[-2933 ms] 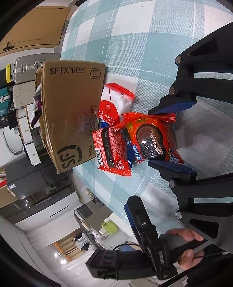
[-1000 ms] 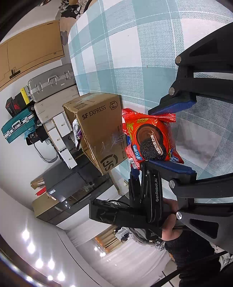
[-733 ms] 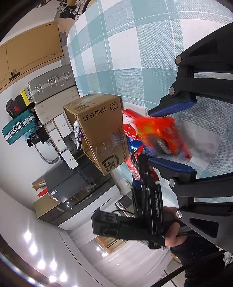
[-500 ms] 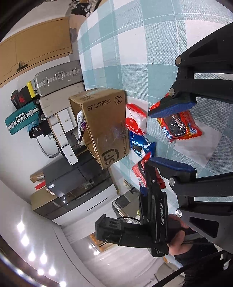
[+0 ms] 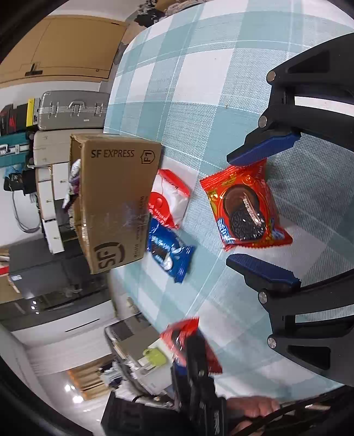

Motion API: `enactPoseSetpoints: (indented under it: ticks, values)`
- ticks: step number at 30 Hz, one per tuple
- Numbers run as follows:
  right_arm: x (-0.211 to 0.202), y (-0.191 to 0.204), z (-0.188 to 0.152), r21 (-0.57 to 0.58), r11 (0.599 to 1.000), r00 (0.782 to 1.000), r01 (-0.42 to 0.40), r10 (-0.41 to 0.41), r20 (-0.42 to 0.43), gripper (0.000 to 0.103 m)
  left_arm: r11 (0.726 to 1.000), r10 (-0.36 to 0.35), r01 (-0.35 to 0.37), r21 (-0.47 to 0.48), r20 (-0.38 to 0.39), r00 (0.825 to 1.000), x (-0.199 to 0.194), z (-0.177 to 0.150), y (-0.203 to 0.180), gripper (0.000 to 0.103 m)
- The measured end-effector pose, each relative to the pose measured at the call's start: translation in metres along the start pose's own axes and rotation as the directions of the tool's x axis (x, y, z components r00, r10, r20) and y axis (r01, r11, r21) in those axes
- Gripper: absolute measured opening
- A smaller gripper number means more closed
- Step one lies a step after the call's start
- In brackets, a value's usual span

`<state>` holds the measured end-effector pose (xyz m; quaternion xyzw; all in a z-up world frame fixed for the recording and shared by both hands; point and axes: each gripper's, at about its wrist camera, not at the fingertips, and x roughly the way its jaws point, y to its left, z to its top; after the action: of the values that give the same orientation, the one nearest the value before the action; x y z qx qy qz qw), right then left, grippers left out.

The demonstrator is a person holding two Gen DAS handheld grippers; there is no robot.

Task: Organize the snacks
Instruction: 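Grasp the red-black wrapped pack with the left gripper while the right holds the Oreo pack, then carry both packs toward the SF box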

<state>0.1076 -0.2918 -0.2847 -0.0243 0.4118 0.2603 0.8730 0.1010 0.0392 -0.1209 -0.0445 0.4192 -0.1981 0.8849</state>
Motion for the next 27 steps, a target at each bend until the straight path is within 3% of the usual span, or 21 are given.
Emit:
enactPoseSetpoints:
  ticks: [3,9,17,27]
  values:
    - [0.009,0.005,0.004,-0.063,0.998,0.999,0.017,-0.019,-0.038,0.069,1.000,-0.004,0.004,-0.015,0.004,1.000,-0.007,-0.003,0.006,0.046]
    - [0.014,0.012,0.007,-0.119,0.992,0.994,0.050,-0.061,-0.091,0.058,1.000,-0.009,0.010,-0.016,0.028,1.000,-0.018,-0.002,0.011,0.046]
    - [0.001,0.010,0.007,-0.041,0.999,0.998,0.009,-0.012,-0.066,0.047,0.999,-0.025,0.026,-0.019,0.051,0.998,-0.030,0.000,0.010,0.046]
    - [-0.035,0.019,0.020,0.062,0.993,0.994,-0.104,0.103,0.022,0.047,0.998,-0.026,0.030,-0.049,0.076,0.997,-0.044,0.013,0.012,0.046]
